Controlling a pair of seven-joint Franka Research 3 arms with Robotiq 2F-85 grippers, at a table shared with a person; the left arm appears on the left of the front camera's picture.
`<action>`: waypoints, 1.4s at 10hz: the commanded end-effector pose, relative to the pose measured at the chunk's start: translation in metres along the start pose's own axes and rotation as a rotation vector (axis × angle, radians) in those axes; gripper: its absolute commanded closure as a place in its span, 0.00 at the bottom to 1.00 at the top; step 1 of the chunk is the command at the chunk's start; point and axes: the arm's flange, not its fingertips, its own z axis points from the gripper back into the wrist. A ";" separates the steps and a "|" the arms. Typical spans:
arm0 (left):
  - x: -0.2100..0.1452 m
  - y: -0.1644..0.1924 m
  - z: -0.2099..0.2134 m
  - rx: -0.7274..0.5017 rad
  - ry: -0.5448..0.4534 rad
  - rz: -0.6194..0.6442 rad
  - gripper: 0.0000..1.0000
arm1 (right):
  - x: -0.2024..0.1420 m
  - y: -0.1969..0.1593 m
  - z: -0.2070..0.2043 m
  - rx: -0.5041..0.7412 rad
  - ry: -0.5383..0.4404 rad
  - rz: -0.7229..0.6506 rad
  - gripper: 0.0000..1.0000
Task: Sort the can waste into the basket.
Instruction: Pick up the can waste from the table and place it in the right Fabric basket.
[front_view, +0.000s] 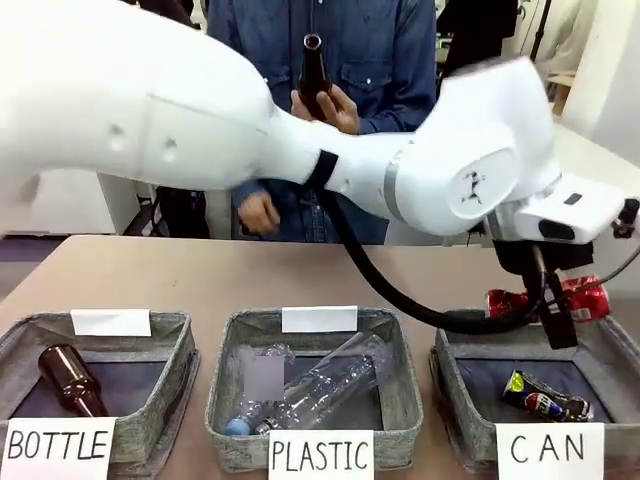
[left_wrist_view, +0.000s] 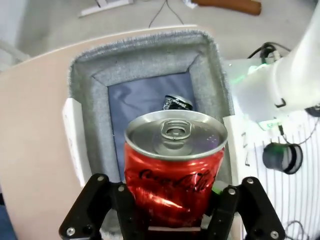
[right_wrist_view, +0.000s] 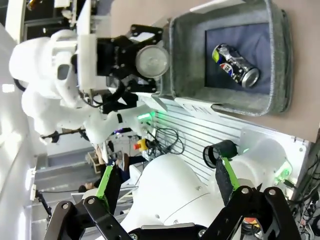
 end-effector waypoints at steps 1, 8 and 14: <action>0.000 0.005 -0.017 -0.010 0.006 0.022 1.00 | 0.002 0.003 0.000 0.006 -0.024 -0.025 0.00; 0.013 -0.022 -0.057 0.051 -0.122 0.091 1.00 | 0.002 0.003 0.000 0.006 -0.024 -0.025 0.00; 0.016 -0.040 -0.066 0.087 -0.165 0.070 0.17 | 0.002 0.003 0.000 0.006 -0.024 -0.025 0.00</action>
